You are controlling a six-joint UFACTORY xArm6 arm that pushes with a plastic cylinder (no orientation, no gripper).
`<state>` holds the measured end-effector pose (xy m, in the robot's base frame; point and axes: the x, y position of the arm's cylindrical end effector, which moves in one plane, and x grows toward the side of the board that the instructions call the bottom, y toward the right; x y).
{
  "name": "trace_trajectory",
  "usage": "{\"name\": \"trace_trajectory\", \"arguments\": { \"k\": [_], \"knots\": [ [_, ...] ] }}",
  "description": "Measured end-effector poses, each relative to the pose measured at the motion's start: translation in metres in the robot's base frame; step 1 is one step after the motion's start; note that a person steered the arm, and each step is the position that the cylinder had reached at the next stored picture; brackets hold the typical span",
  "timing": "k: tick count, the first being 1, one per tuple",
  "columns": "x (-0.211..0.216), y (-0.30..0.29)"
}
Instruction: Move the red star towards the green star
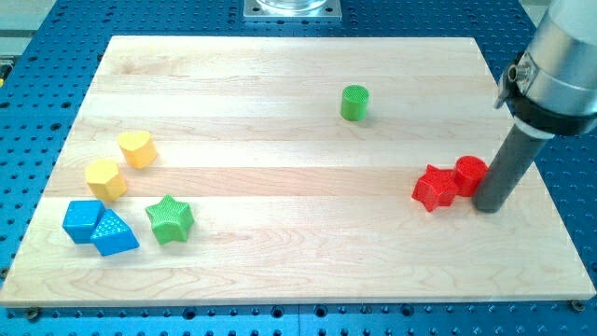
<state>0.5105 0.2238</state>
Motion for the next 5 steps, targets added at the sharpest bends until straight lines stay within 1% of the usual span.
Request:
{"name": "trace_trajectory", "arguments": {
  "k": [2, 3, 4, 5],
  "knots": [
    [-0.02, -0.081],
    [-0.015, -0.145],
    [-0.018, -0.084],
    [-0.005, -0.137]
  ]
}}
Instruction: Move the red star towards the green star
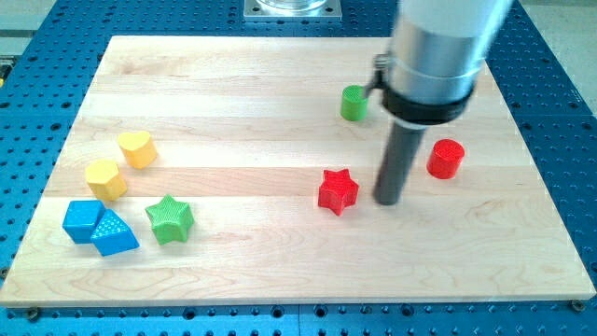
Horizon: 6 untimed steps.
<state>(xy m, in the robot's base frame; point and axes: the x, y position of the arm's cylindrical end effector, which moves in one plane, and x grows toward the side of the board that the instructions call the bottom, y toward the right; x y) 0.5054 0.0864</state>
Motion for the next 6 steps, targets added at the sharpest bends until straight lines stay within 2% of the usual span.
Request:
{"name": "trace_trajectory", "arguments": {
  "k": [1, 3, 4, 6],
  "knots": [
    [0.0, -0.071],
    [0.03, -0.079],
    [0.021, -0.119],
    [-0.005, -0.125]
  ]
}}
